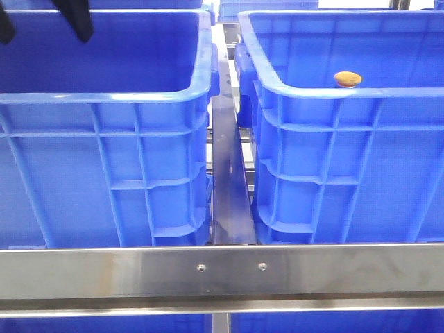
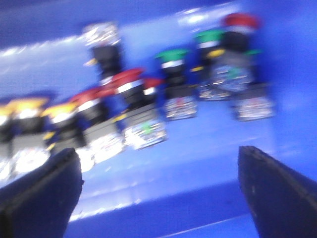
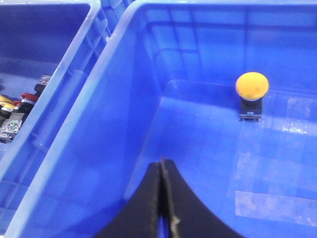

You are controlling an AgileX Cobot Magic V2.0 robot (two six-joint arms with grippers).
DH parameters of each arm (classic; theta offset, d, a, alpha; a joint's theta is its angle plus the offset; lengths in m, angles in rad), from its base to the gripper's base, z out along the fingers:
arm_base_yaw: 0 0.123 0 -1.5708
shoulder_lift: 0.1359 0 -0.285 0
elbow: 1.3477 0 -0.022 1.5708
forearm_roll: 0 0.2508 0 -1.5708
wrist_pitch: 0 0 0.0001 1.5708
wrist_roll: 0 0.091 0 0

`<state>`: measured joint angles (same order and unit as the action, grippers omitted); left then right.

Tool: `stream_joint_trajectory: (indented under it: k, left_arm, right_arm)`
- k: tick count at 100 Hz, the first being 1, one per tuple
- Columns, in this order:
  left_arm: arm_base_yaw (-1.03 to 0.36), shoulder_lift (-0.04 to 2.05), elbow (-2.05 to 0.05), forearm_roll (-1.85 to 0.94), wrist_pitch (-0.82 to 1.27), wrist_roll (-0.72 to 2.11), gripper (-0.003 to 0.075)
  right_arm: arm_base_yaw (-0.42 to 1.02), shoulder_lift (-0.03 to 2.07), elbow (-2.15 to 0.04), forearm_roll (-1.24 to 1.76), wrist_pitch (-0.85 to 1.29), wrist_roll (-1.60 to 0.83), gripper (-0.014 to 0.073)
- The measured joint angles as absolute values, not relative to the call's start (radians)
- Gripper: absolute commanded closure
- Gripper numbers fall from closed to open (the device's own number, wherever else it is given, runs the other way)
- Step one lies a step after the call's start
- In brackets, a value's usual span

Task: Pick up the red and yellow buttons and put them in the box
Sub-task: 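Reach the left gripper into the button crate and grasp a red button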

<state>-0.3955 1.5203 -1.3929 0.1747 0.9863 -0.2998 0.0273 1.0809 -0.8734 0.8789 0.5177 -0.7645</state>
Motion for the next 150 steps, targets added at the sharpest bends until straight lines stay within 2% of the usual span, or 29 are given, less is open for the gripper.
stream_joint_trajectory:
  k: [53,102,112,124,131,138,150]
  left_arm:
    - [-0.395,1.768,-1.394,0.198,0.916,-0.371,0.0121]
    - [-0.395,1.849,-1.405,0.211,0.822,-0.372,0.013]
    - [-0.395,1.849,-1.405,0.217,0.818,-0.372,0.0225]
    - [-0.395,1.849,-1.405,0.221,0.818,-0.372,0.0454]
    - [-0.395,1.849,-1.406,0.223,0.818,-0.372,0.0556]
    - [-0.395,1.849,-1.406,0.227,0.818,-0.373,0.0605]
    - [-0.395,1.849,-1.406,0.236,0.818,-0.373,0.061]
  right_arm:
    - [0.027,1.081,-0.871,0.879,0.518,-0.764,0.0658]
    - [0.027,1.081,-0.871,0.879,0.518,-0.766,0.0658]
    - [0.027,1.081,-0.871,0.879,0.518,-0.766,0.0658]
    - [0.027,1.081,-0.871,0.879,0.518,-0.766,0.0658]
    - [0.027,1.081,-0.871,0.879,0.518,-0.766,0.0658]
    - [0.027,1.081,-0.871,0.879,0.518,-0.766,0.0658]
    - [0.027,1.081,-0.871,0.879,0.518,-0.766,0.0658]
